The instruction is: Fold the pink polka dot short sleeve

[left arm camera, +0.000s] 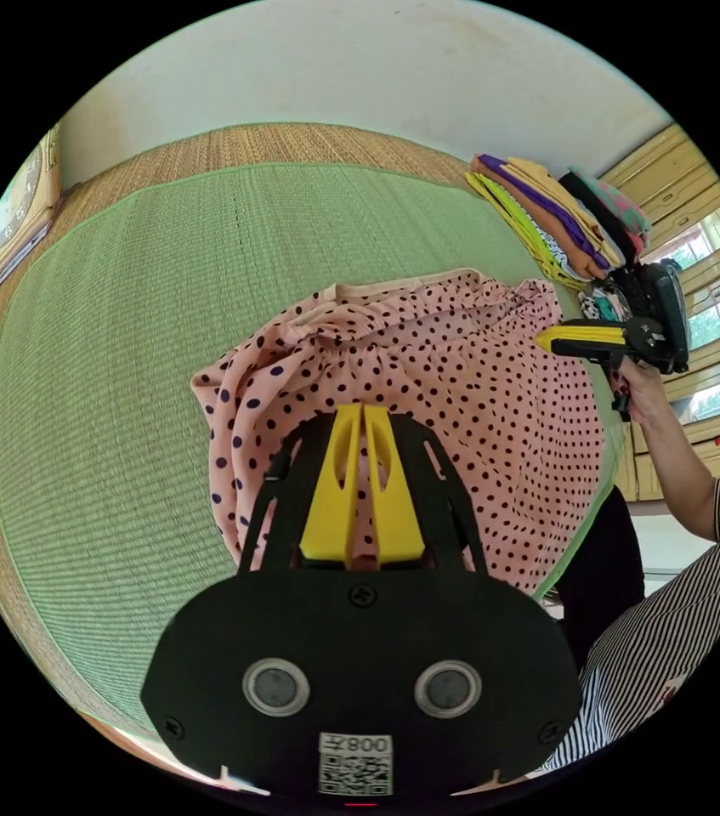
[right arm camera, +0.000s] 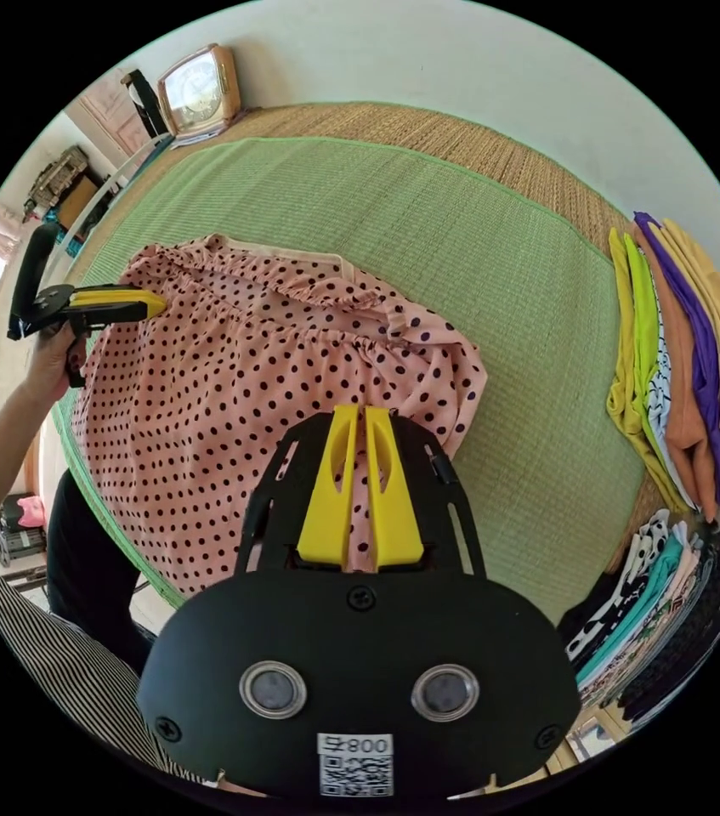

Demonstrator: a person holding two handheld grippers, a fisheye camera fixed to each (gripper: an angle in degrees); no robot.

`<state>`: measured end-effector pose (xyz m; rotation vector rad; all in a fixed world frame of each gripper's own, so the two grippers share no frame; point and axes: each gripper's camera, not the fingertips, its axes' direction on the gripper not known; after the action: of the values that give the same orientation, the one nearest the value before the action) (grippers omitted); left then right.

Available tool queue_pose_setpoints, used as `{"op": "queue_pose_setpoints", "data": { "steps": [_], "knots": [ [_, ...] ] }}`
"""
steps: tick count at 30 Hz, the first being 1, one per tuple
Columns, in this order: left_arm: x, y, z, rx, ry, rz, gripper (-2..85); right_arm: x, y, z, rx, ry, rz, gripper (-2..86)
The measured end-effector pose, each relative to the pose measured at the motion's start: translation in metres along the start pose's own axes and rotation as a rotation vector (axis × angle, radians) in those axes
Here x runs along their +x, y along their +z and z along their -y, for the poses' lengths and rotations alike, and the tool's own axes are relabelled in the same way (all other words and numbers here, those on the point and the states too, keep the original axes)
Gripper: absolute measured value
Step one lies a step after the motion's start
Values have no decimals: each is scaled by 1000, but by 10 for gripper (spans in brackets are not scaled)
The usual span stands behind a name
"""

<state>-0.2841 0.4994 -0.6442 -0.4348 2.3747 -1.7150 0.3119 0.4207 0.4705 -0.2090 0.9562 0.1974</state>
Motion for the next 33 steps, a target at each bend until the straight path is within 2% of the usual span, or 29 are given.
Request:
{"op": "queue_pose_setpoints", "data": {
  "steps": [7, 18, 22, 27, 33],
  "knots": [
    [12, -22, -10, 93, 0, -40, 3, -4, -12, -11, 50, 23, 48, -3],
    [12, -71, -13, 287, 0, -13, 2, 5, -76, -20, 281, 40, 104, -2],
    [-3, -51, -9, 237, -33, -7, 4, 9, -61, -15, 251, 57, 94, -2],
    [-22, -20, -5, 132, -75, 12, 14, 15, -13, -5, 124, 73, 88, -4],
    [-28, -45, -30, 253, -82, -71, 49, 25, -31, -28, 218, 103, 143, -3]
  ]
}}
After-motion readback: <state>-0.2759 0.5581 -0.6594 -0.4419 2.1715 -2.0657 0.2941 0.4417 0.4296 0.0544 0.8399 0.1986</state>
